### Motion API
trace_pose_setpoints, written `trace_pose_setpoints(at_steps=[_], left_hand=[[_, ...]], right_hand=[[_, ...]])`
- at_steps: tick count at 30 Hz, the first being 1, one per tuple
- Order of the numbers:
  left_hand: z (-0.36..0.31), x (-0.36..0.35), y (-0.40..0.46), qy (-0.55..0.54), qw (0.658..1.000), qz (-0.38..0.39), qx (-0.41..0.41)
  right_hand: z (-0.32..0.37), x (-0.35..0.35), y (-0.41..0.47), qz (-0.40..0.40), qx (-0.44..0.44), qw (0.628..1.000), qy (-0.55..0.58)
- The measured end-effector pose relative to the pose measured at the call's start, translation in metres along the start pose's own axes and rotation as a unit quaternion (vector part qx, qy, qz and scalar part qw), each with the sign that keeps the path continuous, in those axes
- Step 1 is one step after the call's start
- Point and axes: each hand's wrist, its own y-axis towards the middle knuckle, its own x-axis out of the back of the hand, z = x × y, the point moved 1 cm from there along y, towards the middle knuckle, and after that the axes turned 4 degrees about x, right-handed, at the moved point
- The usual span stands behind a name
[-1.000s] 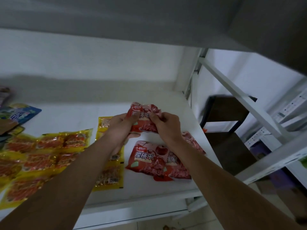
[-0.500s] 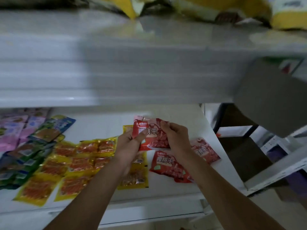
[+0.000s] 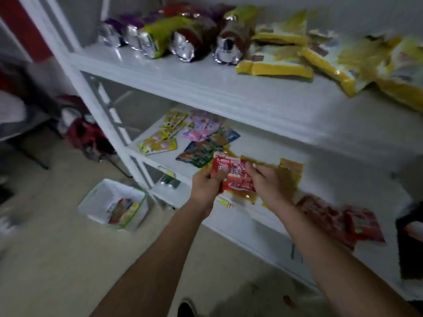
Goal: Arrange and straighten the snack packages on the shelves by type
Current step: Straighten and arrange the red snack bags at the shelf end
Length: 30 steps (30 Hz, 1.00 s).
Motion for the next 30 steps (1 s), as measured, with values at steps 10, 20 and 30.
trace_pose_setpoints(at_steps=[10, 20, 30], left_hand=[[-0.036, 0.187, -0.104, -0.012, 0.976, -0.218, 0.011], [-0.056, 0.335, -0.138, 0.060, 0.951, -0.300, -0.036], [-0.073, 0.419, -0.098, 0.179, 0.917, -0.355, -0.007]], right_hand=[[0.108, -0.185, -0.075, 0.211, 0.159, 0.941, -0.214], [0.162, -0.327, -0.122, 0.274, 0.179, 0.914, -0.239], [0.180, -0.421, -0.097, 0.297, 0.143, 0.915, -0.231]])
